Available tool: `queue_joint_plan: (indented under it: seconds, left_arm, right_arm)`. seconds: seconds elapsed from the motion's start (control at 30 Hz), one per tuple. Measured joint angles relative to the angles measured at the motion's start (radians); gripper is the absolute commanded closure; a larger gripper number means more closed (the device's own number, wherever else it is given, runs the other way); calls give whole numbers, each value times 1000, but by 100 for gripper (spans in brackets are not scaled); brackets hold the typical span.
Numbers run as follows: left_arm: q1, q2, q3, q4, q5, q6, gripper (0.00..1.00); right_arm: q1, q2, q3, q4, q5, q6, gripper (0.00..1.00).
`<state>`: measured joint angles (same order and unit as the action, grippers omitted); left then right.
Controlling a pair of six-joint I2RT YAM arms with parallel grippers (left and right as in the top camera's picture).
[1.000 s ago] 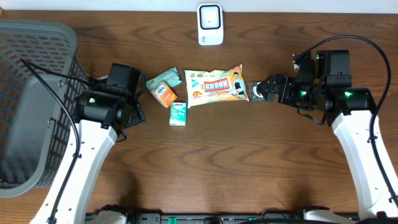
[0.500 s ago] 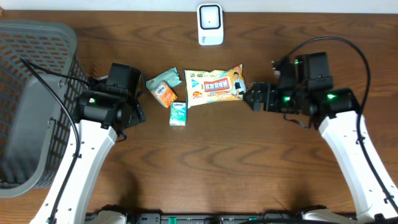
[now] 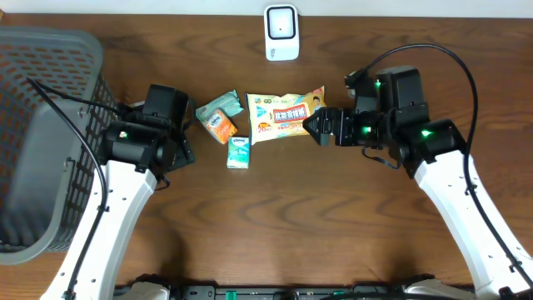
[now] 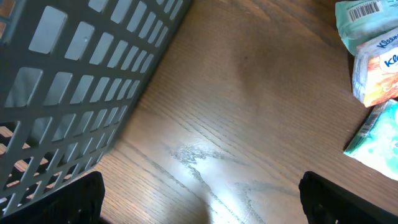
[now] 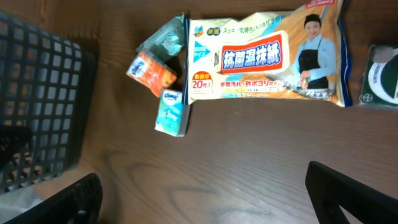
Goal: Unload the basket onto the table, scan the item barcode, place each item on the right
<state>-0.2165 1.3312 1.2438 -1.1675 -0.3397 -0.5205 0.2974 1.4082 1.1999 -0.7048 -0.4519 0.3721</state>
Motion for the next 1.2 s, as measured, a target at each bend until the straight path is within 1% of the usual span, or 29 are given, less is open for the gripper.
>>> queue_joint_plan:
  seconds: [0.2,0.53,0.67,0.8,0.87,0.97,1.1,1.2]
  left_arm:
    - [0,0,0,0,0,0,2]
    - [0,0,0,0,0,0,2]
    - [0,0,0,0,0,0,2]
    - [0,0,0,1,0,0,2]
    - [0,0,0,0,0,0,2]
    - [0,0,0,0,0,0,2]
    - [0,0,0,0,0,0,2]
    - [0,0,0,0,0,0,2]
  right_arm:
    - [80,65,-1,4,48,23,1]
    - [89,69,-4,27,49,34,1]
    - [90,69,-5,140,34,46,1]
    - [90,69,-6,347,-58,77,1]
    - [91,68,-6,481,-112,110,1]
    - [91,68,-5,595,-144,143,1]
    - [92,70,15,609,-93,158,1]
    - [91,83,80,571,-53,153,1]
